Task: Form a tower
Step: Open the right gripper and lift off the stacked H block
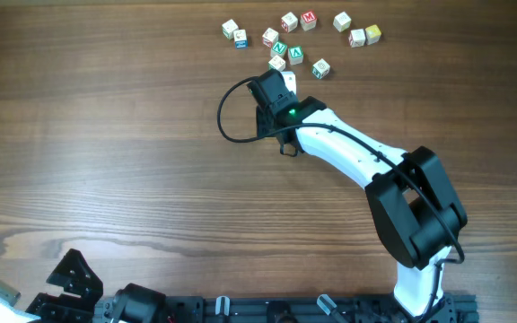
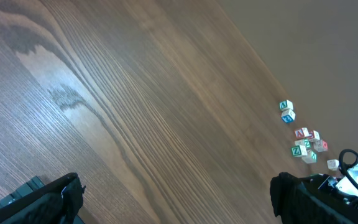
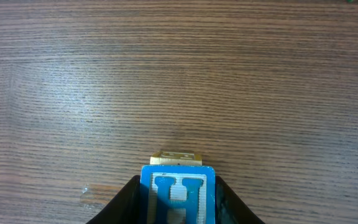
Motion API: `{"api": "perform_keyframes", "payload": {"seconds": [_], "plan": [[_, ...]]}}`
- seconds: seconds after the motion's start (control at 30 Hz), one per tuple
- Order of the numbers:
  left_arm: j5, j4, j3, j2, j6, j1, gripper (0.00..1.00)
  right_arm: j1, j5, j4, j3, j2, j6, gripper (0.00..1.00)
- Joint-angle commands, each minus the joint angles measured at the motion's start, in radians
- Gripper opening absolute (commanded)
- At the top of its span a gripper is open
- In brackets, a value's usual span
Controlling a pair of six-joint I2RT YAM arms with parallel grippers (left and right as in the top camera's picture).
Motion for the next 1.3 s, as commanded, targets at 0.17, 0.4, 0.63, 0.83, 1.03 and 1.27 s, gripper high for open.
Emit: {"api": "perform_keyframes", "payload": {"seconds": [0.17,0.4,0.63,0.83,1.03,1.27], "plan": [[-0.013,0.002,-0.003,-0.005,-0.013,0.006,1.0,0.001,0.021,0.028,-0.028,0.023,0.011,0.28],[-0.013,0.002,-0.003,-0.005,-0.013,0.006,1.0,0.001,0.009,0.031,-0.028,0.029,0.011,0.35],[-0.013,0.002,-0.003,-0.005,-0.013,0.006,1.0,0.001,0.002,0.037,-0.028,0.039,0.01,0.42],[-0.013,0.002,-0.003,-0.005,-0.013,0.006,1.0,0.001,0.002,0.038,-0.028,0.038,0.011,0.58],[-0.013,0.002,-0.003,-0.005,-0.013,0.006,1.0,0.001,0.002,0.039,-0.028,0.039,0.011,0.81],[-0.013,0.002,-0.003,-0.005,-0.013,0.006,1.0,0.001,-0.019,0.053,-0.027,0.038,0.011,1.0]]}}
